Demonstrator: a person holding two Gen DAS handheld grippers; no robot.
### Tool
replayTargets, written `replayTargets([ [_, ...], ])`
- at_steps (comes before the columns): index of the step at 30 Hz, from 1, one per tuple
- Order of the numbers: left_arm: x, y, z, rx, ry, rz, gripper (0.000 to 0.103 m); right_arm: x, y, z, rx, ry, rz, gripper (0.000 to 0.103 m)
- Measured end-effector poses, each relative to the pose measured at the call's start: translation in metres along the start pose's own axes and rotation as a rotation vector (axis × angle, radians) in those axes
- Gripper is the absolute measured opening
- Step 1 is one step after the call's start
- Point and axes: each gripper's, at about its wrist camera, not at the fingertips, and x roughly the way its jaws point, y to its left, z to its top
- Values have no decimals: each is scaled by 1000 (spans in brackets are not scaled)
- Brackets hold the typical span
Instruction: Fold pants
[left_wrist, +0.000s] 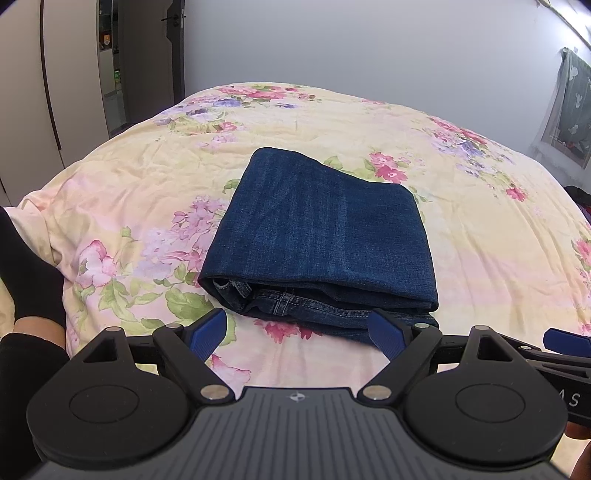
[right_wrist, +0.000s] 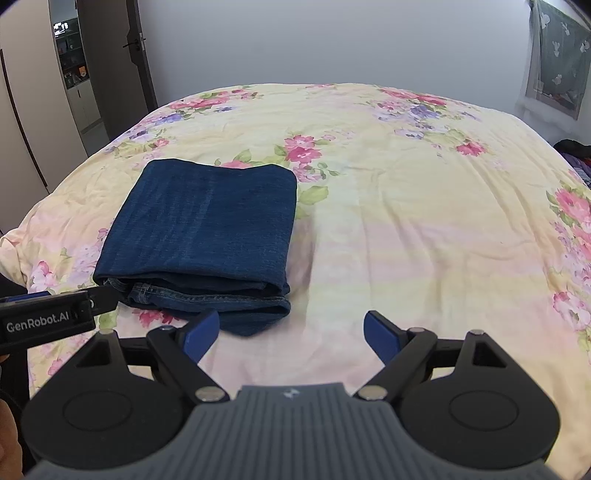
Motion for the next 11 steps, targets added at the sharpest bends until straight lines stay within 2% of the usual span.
replayTargets([
  [11, -1, 1, -1, 18, -6, -4, 101, 1, 1, 0, 0, -1, -4, 82],
])
